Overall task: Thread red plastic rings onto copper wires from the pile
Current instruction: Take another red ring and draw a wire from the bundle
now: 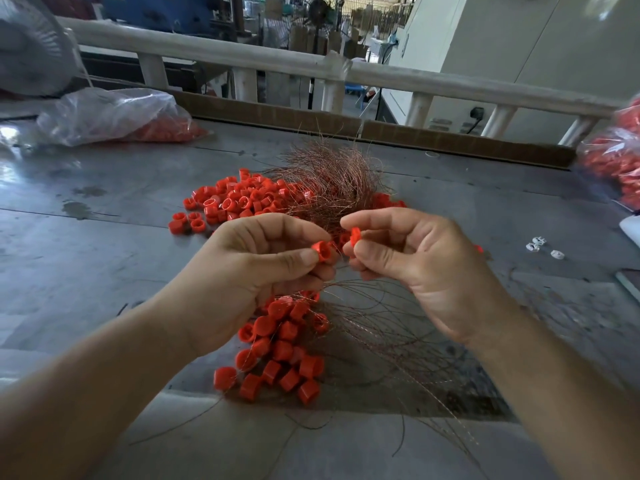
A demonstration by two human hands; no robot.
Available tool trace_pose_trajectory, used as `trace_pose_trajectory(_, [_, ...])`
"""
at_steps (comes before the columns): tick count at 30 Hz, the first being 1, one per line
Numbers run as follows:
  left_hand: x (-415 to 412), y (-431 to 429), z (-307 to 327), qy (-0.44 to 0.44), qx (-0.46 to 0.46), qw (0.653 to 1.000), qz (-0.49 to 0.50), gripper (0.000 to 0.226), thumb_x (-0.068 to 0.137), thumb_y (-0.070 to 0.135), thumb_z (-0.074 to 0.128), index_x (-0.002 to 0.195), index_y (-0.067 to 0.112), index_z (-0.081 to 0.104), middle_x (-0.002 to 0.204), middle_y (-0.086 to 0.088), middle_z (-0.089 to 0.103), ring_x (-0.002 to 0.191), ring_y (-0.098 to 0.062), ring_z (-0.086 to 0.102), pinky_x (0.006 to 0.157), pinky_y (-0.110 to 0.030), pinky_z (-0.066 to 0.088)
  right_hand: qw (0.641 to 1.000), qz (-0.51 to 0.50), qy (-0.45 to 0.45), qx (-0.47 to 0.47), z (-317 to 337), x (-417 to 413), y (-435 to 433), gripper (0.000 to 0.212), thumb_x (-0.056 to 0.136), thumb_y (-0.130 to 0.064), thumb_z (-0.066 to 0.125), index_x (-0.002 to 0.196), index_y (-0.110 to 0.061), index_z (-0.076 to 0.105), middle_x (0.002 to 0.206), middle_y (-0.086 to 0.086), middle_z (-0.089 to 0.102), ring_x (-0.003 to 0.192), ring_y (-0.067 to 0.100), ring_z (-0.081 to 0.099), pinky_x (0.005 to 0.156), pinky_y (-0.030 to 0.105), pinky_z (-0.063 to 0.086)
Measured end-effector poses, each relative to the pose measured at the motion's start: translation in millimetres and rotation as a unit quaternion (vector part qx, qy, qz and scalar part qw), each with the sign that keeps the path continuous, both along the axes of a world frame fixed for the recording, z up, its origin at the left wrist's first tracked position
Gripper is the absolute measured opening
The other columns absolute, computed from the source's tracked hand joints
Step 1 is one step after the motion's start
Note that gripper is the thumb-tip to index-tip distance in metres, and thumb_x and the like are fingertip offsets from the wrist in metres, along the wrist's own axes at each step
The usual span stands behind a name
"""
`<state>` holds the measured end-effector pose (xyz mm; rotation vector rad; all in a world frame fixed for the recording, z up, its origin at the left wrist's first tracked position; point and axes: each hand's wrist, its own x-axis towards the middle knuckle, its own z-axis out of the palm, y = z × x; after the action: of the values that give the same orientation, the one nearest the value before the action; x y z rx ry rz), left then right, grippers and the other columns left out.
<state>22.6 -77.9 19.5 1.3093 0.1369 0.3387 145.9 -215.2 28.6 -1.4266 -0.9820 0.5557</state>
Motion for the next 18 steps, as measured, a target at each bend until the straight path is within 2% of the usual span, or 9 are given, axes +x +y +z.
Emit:
trace_pose_trajectory(5, [1,-2,0,0.007,0.029,0.999,0.022,0.019,0.058,0.01,0.063,0.074,0.01,0.074,0.073,-0.01,0.071,0.066,-0.017,0.069,0.059,-0.019,0.055,0.996,-0.028,-0.087,0.019,-3,-8,5,0.024,0.061,-0.023,0.067,0.085,-0.026,0.066,0.073,-0.012,0.068,0.071,0.001,0.064,0.067,0.014,0.051])
trace_pose_trajectory(10, [2,-4,-1,0.01,0.055,0.998,0.03,0.022,0.052,0.014,0.065,0.072,0.014,0.074,0.068,-0.008,0.071,0.063,-0.015,0.068,0.058,-0.019,0.054,0.984,-0.044,-0.173,0.02,-6,-15,5,0.019,0.067,-0.012,0.073,0.083,-0.023,0.067,0.077,-0.005,0.069,0.072,0.008,0.067,0.068,0.021,0.054])
trace_pose_trajectory(12, [2,-5,-1,0.011,0.063,0.998,0.03,0.022,0.051,0.016,0.066,0.072,0.016,0.075,0.068,-0.008,0.071,0.063,-0.015,0.068,0.057,-0.019,0.054,0.981,-0.045,-0.19,0.016,-6,-15,4,0.022,0.069,-0.005,0.074,0.084,-0.019,0.068,0.081,-0.002,0.07,0.073,0.01,0.067,0.069,0.026,0.056])
trace_pose_trajectory(18, [3,-5,-2,0.009,0.081,0.996,0.037,0.023,0.053,0.016,0.066,0.073,0.02,0.075,0.067,-0.008,0.071,0.063,-0.015,0.069,0.057,-0.018,0.054,0.974,-0.062,-0.219,0.008,-5,-16,3,0.024,0.07,-0.004,0.074,0.086,-0.02,0.068,0.084,-0.005,0.069,0.075,0.008,0.067,0.069,0.025,0.056])
